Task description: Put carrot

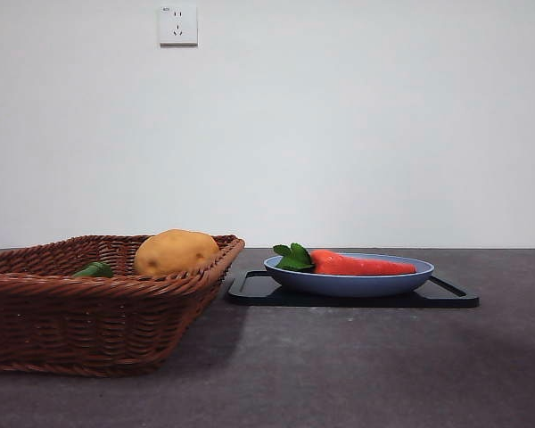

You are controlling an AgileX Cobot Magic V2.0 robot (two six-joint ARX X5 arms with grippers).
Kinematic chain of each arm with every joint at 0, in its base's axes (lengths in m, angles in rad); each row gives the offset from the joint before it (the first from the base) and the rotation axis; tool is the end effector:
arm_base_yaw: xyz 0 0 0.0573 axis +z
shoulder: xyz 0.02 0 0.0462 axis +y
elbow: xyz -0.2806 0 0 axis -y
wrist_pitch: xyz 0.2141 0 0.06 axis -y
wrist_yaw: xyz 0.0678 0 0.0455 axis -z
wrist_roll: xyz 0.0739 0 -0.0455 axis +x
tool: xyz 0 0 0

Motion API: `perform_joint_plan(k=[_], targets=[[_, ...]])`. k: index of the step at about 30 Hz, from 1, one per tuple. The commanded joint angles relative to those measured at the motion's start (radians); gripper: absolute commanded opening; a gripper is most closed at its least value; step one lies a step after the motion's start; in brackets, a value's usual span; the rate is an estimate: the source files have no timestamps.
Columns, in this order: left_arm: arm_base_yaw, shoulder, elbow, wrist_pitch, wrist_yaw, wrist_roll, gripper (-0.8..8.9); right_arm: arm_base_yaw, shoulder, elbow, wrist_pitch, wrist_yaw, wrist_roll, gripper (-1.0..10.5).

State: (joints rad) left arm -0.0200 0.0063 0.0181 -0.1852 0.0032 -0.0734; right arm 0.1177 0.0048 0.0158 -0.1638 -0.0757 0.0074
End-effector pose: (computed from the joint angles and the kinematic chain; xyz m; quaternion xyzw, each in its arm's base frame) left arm 0.0923 -0.0021 0.1433 -0.0358 0.0870 -0.0084 0.9955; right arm 0.0914 0.0164 0.1457 0.0021 0.0767 0.0960 0.9924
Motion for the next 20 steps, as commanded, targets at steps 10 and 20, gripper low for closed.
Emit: perform_joint_plan(k=[10, 20], targets=[[0.0, -0.003, -0.011, 0.005, 0.002, -0.01, 0.08, 0.0, -0.005, -0.008, 0.006, 0.003, 0.002, 0.0], [0.0, -0.002, -0.011, 0.005, 0.002, -0.01, 0.08, 0.0, -0.005, -0.008, 0.006, 0.003, 0.002, 0.0]])
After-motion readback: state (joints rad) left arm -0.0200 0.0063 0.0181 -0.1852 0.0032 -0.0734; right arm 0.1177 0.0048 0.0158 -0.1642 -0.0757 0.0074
